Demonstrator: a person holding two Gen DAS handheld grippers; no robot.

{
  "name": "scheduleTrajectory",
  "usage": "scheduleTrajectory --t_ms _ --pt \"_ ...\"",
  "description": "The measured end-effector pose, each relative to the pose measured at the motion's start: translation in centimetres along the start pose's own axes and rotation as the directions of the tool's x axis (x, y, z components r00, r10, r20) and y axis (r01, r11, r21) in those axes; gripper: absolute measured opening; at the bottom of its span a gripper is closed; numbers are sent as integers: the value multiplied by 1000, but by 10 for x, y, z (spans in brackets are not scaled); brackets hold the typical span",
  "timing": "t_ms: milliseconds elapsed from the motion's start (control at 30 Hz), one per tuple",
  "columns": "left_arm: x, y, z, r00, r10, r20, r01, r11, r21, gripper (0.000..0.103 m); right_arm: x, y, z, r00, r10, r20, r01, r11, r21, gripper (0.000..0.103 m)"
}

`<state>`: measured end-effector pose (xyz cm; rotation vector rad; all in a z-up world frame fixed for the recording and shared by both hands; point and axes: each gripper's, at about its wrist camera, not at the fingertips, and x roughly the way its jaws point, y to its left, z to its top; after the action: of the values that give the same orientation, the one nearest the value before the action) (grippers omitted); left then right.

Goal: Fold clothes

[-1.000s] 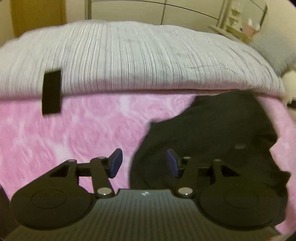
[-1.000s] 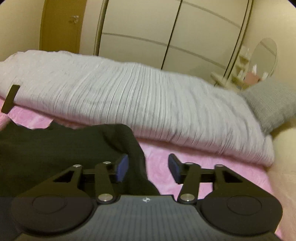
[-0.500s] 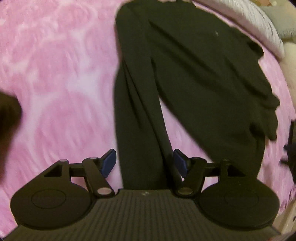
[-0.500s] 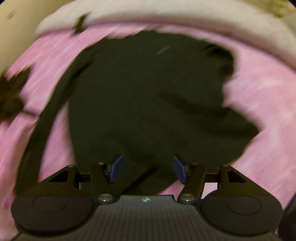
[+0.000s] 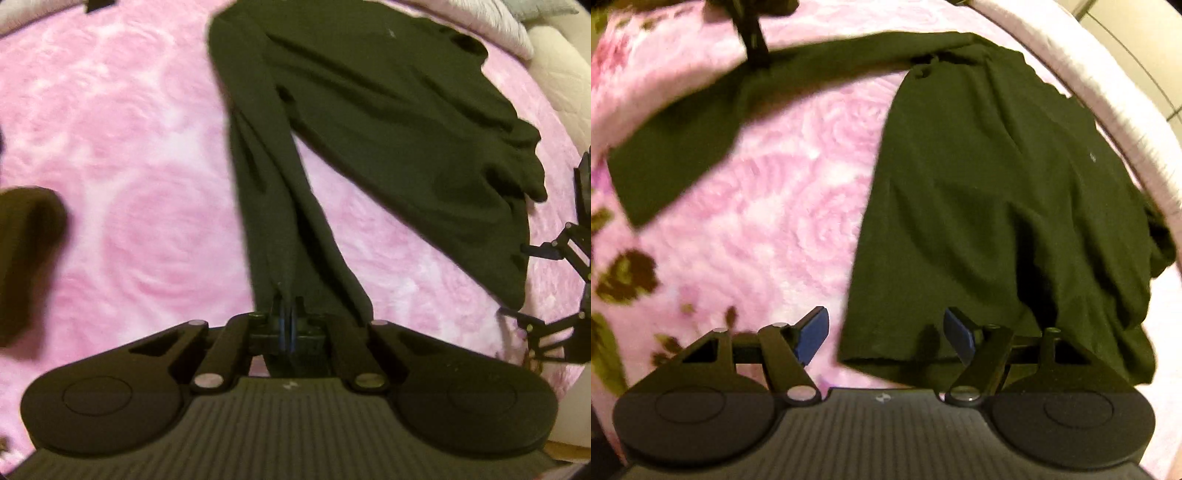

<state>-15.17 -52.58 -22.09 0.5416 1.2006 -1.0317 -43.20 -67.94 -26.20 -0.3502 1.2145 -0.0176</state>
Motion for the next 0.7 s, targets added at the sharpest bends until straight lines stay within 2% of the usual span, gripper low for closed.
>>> scheduleTrajectory --t_ms 100,233,267,300,400,500,567,633,700 --pt "-25 40 4 998 42 48 -43 999 21 0 11 4 0 999 -40 -23 40 998 -39 66" --pt "-59 97 21 990 92 107 -98 994 53 0 12 7 1 998 -41 -37 40 998 -52 40" --pt "-66 111 29 988 102 120 -110 992 59 0 11 10 2 998 -40 -47 37 998 -55 19" --pt "-74 124 36 985 112 132 -121 991 65 0 13 13 4 997 -46 -63 42 997 -61 2" --pt "-93 159 57 976 135 169 -149 986 75 1 6 15 12 995 -55 -89 54 998 -19 3" --pt "-96 159 66 970 168 178 -189 976 108 3 -17 25 26 997 -26 -78 28 999 20 4" --pt "-95 151 62 971 157 179 -179 978 111 13 -36 40 38 998 15 -59 -14 999 29 4" --pt "-94 134 48 970 164 177 -185 977 107 44 -51 68 51 998 56 -35 -56 998 2 5" --pt "-94 115 34 967 172 187 -196 974 118 47 -55 80 61 996 83 -34 -81 996 43 6"
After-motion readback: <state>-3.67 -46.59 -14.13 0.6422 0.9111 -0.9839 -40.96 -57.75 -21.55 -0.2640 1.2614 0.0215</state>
